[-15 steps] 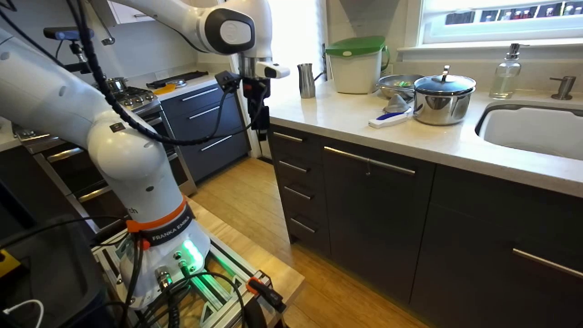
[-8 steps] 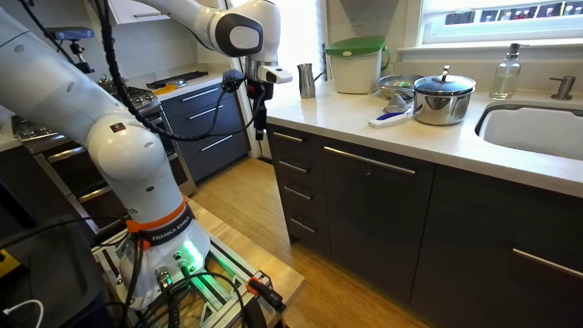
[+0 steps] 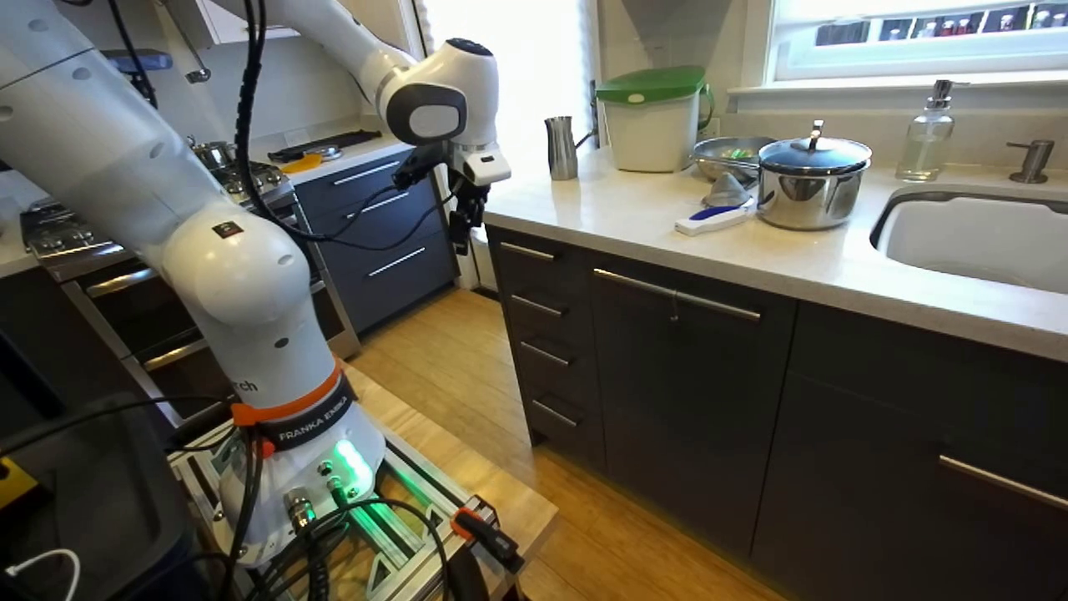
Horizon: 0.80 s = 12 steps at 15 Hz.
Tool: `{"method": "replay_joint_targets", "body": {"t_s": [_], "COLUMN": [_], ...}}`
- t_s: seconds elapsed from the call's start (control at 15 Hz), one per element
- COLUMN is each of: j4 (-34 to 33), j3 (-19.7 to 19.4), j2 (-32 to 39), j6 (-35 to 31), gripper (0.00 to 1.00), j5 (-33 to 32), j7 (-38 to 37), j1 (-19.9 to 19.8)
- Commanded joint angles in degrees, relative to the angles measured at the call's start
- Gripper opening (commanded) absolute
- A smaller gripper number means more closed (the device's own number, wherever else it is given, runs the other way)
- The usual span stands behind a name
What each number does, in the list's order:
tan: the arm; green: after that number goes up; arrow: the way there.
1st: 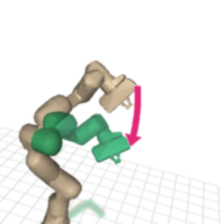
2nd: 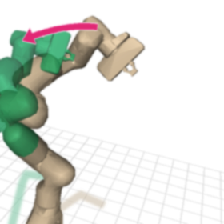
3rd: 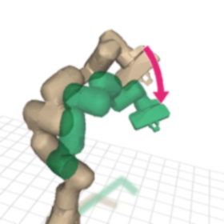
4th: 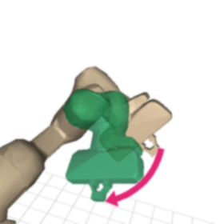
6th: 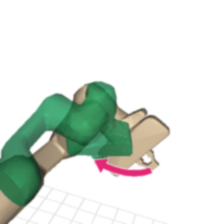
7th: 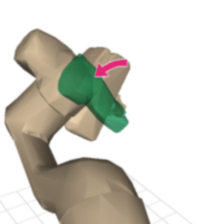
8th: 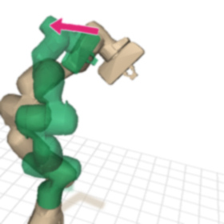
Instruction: Open the first top drawer
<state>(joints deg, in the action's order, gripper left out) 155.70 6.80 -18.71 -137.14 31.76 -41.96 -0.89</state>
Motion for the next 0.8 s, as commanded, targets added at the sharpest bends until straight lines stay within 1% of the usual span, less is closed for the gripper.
{"method": "replay_joint_targets", "body": {"t_s": [0.0,0.13,0.2,0.27,0.4,0.53,0.6,0.67,0.73], "j4": [0.4,-0.5,-1.2,0.9,0.1,-1.0,0.0,0.6,1.0], "j3": [1.7,1.8,1.4,0.7,0.5,0.3,0.5,0.6,2.5], "j2": [10.1,18.4,21.9,13.8,19.7,22.1,21.3,21.5,21.7], "j6": [-16.0,-25.9,-27.4,-22.8,-26.4,-26.9,-31.4,-35.7,-40.3], "gripper": [1.0,1.0,1.0,1.0,1.0,1.0,1.0,1.0,1.0], "j5": [6.9,9.2,8.5,6.7,6.9,7.0,8.5,6.8,7.0], "j7": [-5.7,-8.1,-10.4,-8.0,-9.4,-9.7,-13.6,-16.2,-15.6], "j1": [2.9,3.8,3.6,4.1,4.3,4.3,5.0,5.9,5.7]}}
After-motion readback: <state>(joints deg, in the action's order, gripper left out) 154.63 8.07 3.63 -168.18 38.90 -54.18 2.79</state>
